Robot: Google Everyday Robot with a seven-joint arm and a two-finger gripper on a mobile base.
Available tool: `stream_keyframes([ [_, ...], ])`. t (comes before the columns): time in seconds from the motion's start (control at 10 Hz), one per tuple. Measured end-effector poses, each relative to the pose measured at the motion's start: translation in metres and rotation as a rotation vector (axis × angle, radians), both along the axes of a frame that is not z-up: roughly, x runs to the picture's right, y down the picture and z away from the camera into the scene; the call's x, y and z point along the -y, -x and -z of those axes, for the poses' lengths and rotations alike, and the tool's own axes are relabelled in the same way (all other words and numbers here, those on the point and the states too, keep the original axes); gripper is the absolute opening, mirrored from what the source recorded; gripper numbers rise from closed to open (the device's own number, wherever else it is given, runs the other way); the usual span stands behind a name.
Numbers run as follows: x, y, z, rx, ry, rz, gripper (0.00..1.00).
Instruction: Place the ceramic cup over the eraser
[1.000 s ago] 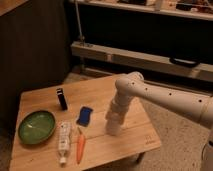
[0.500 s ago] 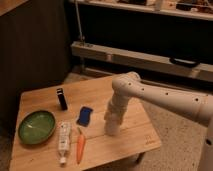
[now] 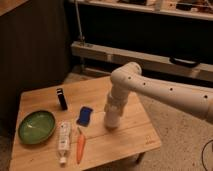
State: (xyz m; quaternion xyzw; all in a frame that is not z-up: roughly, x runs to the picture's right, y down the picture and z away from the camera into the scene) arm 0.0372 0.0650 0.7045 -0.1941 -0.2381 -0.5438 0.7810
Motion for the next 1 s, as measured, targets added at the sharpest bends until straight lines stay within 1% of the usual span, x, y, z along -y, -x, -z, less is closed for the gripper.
stream_keyframes([
  [0.1,0.024,0.000,0.017,-0.004,-0.038,0.012,0.12],
  [0.3,0.071,0.007,0.043,0.015,-0.097,0.036,0.12],
  [0.4,0.105,0.013,0.058,0.042,-0.134,0.046,0.12],
  [0.5,0.128,0.020,0.066,0.063,-0.157,0.056,0.12],
  [0.6,0.152,0.034,0.072,0.091,-0.181,0.071,0.12],
  [0.7,0.171,0.053,0.075,0.122,-0.199,0.088,0.12],
  [0.8,0.186,0.074,0.075,0.152,-0.217,0.111,0.12],
  [0.9,0.196,0.092,0.073,0.174,-0.231,0.133,0.12],
  [1.0,0.205,0.120,0.072,0.215,-0.244,0.166,0.12],
])
